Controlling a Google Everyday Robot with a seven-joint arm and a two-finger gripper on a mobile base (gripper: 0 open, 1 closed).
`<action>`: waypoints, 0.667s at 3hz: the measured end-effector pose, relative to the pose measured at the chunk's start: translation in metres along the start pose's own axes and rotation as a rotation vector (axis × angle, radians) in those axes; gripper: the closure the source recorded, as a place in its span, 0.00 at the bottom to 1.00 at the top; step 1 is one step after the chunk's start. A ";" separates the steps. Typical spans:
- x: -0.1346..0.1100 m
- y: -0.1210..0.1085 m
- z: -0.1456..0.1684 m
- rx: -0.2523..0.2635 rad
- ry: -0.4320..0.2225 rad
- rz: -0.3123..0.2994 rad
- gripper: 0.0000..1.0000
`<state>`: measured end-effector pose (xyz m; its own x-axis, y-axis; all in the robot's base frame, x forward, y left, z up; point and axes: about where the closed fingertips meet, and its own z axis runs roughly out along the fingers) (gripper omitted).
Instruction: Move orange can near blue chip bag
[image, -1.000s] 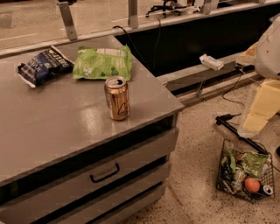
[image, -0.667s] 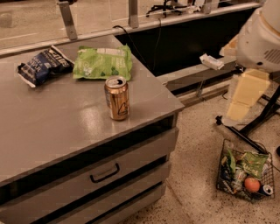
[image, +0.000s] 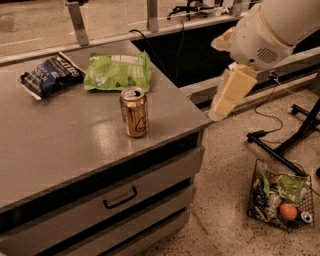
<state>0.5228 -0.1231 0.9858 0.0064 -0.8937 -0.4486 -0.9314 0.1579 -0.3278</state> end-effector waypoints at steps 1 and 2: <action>-0.031 -0.009 0.031 -0.006 -0.222 0.027 0.00; -0.056 -0.007 0.062 -0.051 -0.387 0.065 0.00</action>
Offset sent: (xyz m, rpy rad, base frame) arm 0.0420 0.1110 -0.0447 0.5918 0.0556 0.1423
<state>0.5516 -0.0484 0.9612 0.0746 -0.6567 -0.7504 -0.9512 0.1792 -0.2514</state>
